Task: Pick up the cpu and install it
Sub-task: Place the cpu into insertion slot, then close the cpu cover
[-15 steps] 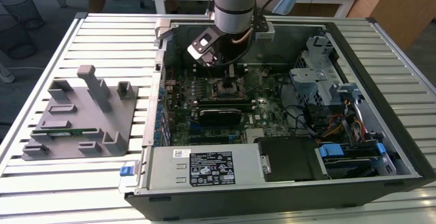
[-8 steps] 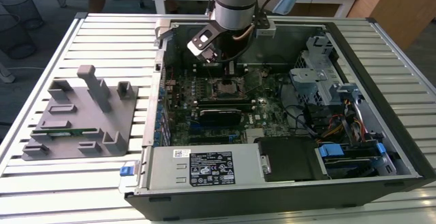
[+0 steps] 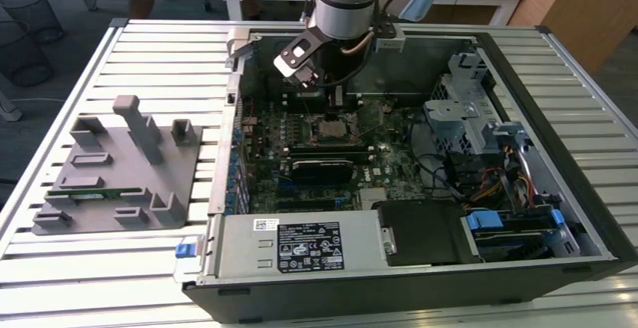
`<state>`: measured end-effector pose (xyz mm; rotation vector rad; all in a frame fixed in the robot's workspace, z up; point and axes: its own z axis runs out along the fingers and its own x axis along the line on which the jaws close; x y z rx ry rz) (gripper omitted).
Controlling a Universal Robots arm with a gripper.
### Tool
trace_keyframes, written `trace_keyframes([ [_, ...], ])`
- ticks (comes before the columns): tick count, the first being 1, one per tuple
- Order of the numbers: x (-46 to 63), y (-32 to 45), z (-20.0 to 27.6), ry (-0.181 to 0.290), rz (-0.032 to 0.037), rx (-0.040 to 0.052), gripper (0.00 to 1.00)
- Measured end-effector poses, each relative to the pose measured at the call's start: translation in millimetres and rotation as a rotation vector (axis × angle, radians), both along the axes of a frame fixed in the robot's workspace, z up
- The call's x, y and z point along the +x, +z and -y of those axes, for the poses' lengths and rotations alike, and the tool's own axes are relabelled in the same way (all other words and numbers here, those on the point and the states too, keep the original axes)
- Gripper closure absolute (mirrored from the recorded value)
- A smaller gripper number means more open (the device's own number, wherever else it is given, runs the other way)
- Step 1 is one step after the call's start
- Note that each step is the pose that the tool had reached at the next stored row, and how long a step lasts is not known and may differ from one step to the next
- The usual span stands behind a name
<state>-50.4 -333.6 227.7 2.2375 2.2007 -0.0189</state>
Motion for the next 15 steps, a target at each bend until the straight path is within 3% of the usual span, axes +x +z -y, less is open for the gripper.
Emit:
trace_keyframes([
  [9, 0.0, 9.4, 0.0, 0.000, -0.0054, -0.0001, 0.89],
  [15, 4.5, 10.1, 0.0, 0.000, -0.0089, 0.0010, 0.89],
])
